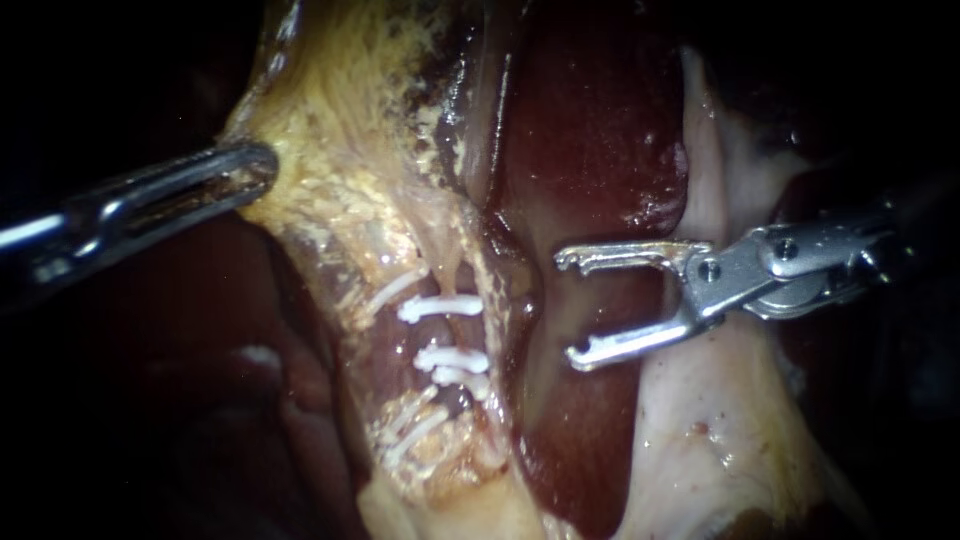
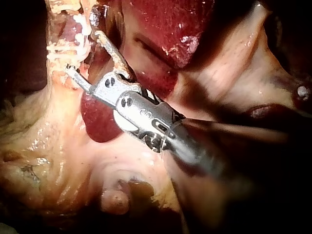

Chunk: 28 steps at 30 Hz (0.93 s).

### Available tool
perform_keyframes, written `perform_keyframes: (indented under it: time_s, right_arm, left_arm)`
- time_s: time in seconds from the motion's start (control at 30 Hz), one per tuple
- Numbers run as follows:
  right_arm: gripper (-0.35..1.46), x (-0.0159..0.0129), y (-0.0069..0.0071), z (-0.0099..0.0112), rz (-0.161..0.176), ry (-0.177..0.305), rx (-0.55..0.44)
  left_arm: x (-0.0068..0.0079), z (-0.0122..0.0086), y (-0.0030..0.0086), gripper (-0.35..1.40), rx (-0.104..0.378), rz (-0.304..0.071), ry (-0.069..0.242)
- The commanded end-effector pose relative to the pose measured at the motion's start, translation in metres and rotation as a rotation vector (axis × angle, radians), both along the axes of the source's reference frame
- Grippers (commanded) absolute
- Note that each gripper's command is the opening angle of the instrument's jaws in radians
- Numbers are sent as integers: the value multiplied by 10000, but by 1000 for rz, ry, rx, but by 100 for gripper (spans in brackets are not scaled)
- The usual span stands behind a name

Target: Going back third clip right tube

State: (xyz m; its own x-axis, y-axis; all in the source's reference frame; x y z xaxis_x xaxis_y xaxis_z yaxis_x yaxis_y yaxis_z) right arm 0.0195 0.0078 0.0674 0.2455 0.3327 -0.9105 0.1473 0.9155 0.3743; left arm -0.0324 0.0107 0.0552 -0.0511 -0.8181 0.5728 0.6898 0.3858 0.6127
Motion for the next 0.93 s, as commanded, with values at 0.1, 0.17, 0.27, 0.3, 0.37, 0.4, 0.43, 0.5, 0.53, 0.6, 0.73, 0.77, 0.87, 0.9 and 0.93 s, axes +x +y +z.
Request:
perform_keyframes:
  time_s: [0.1,0.17,0.27,0.3,0.37,0.4,0.43,0.5,0.53,0.6,0.73,0.77,0.87,0.9,0.93]
  right_arm:
    - [60,0,0,0,-3,1,-6]
    - [60,0,-1,-1,-5,2,-11]
    - [60,0,-2,-3,-5,3,-11]
    - [60,0,-3,-3,-5,3,-11]
    - [60,0,-3,-4,-6,3,-11]
    - [60,0,-3,-5,-6,3,-11]
    - [60,0,-3,-5,-6,3,-11]
    - [60,0,-3,-5,-6,3,-11]
    - [60,0,-3,-5,-6,3,-11]
    - [60,0,-3,-5,-6,3,-11]
    - [60,0,-3,-5,-5,3,-11]
    - [60,0,-3,-5,-5,3,-11]
    - [60,0,-3,-5,-5,3,-11]
    - [60,0,-3,-5,-5,3,-11]
    - [60,0,-3,-5,-5,3,-11]
  left_arm:
    - [-15,13,-2,-35,7,11,7]
    - [-27,27,-2,-35,13,23,11]
    - [-42,44,-2,-35,18,33,15]
    - [-48,50,-1,-35,21,37,17]
    - [-58,59,-1,-35,25,46,18]
    - [-64,64,-1,-35,27,50,20]
    - [-69,68,-1,-35,30,56,21]
    - [-76,73,-2,-35,30,61,20]
    - [-78,74,-2,-35,31,64,21]
    - [-79,74,-3,-35,30,66,19]
    - [-77,73,-2,-35,31,69,18]
    - [-77,73,-2,-35,31,69,17]
    - [-76,73,-2,-35,31,70,17]
    - [-76,73,-2,-35,31,70,17]
    - [-76,72,-2,-35,31,70,16]
